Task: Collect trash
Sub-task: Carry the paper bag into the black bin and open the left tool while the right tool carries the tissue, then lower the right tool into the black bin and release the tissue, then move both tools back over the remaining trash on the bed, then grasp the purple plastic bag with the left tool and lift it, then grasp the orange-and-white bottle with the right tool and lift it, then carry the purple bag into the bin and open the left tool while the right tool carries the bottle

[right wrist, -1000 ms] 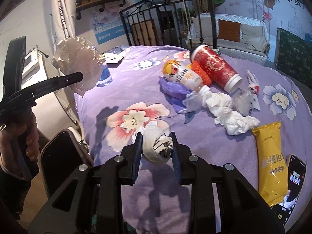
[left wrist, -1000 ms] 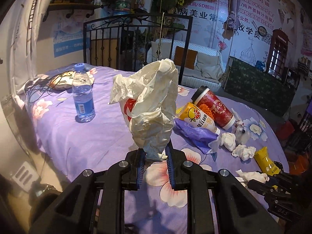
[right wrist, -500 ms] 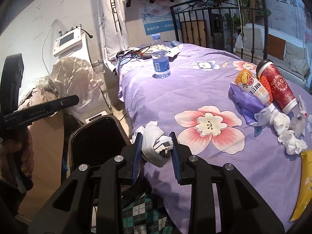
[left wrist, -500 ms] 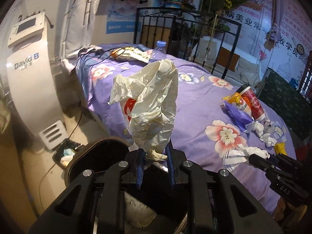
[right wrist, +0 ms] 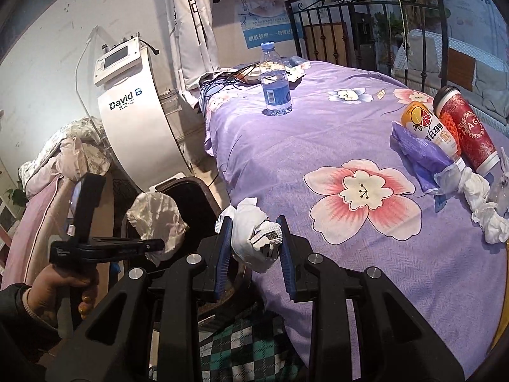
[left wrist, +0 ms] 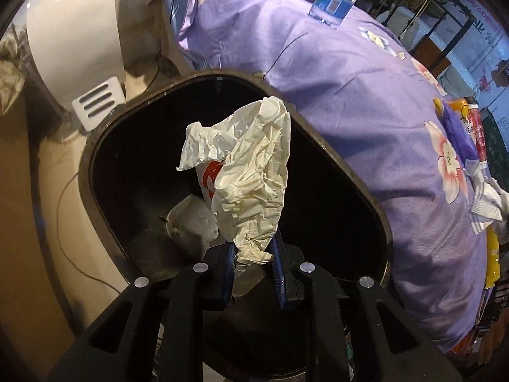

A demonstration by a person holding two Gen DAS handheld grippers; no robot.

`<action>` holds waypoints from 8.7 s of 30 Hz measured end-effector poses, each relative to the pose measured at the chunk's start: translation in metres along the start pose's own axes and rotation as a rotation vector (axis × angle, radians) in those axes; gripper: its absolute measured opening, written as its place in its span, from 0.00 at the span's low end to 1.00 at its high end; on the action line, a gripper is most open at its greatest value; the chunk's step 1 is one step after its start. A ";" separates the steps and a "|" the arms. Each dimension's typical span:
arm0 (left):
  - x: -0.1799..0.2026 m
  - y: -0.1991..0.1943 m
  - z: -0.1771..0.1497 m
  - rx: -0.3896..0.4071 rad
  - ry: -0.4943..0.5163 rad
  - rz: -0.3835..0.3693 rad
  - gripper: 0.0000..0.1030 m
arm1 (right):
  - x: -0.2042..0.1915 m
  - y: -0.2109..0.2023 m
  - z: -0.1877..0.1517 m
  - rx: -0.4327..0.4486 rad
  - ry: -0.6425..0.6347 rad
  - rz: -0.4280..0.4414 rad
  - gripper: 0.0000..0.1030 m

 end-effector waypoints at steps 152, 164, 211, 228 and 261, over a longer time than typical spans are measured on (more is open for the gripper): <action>0.274 -0.001 0.106 0.233 0.405 -0.254 0.16 | 0.196 -0.027 0.030 0.030 0.311 -0.362 0.92; 0.215 -0.038 0.092 0.330 0.350 -0.218 0.16 | 0.174 0.042 0.102 -0.048 0.119 -0.330 0.92; 0.173 -0.063 0.051 0.347 0.329 -0.229 0.16 | 0.123 0.050 0.123 0.051 -0.173 -0.669 0.61; 0.130 -0.079 0.031 0.325 0.269 -0.189 0.16 | 0.099 -0.024 0.076 0.155 0.039 -0.321 0.61; 0.003 0.004 -0.007 0.009 -0.010 0.056 0.70 | -0.023 0.007 0.028 0.057 -0.127 -0.009 0.61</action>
Point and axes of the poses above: each gripper's, at about its wrist camera, not at the fingertips, and y roughly the way its jaws point, x to its right, z to its top, the point moved 1 cm from there along y, roughly the way its jaws point, and after that the axes turned 5 degrees about -x, right-handed, at the moved point
